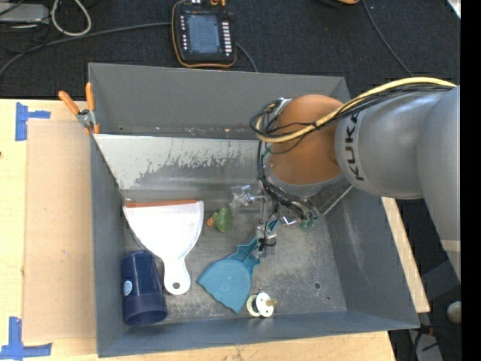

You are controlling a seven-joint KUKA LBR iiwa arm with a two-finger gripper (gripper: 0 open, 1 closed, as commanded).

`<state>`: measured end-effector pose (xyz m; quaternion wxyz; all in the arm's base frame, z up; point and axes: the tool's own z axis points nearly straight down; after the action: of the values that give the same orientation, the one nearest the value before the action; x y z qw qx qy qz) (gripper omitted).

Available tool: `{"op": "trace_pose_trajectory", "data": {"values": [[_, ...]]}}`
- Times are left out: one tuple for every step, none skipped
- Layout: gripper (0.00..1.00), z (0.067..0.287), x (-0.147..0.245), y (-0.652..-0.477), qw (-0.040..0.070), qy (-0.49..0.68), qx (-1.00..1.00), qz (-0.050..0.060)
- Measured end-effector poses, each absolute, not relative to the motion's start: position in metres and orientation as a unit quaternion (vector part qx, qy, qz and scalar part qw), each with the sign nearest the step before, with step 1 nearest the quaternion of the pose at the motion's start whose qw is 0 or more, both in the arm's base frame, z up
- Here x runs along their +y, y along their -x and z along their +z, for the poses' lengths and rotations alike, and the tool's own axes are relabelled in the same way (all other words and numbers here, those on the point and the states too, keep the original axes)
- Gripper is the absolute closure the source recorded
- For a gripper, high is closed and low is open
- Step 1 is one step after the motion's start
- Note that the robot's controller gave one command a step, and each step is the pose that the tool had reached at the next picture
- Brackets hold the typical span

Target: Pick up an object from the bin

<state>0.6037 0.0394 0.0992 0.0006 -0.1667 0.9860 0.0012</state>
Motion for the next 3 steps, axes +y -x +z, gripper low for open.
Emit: {"op": "trace_pose_trajectory", "data": {"values": [[0.00,0.071,0.054,-0.569,0.000,0.232,0.973,-0.001],[1.00,0.073,0.052,-0.551,0.001,0.296,0.955,0.000],[1.00,0.073,0.052,-0.551,0.001,0.296,0.955,0.000]]}}
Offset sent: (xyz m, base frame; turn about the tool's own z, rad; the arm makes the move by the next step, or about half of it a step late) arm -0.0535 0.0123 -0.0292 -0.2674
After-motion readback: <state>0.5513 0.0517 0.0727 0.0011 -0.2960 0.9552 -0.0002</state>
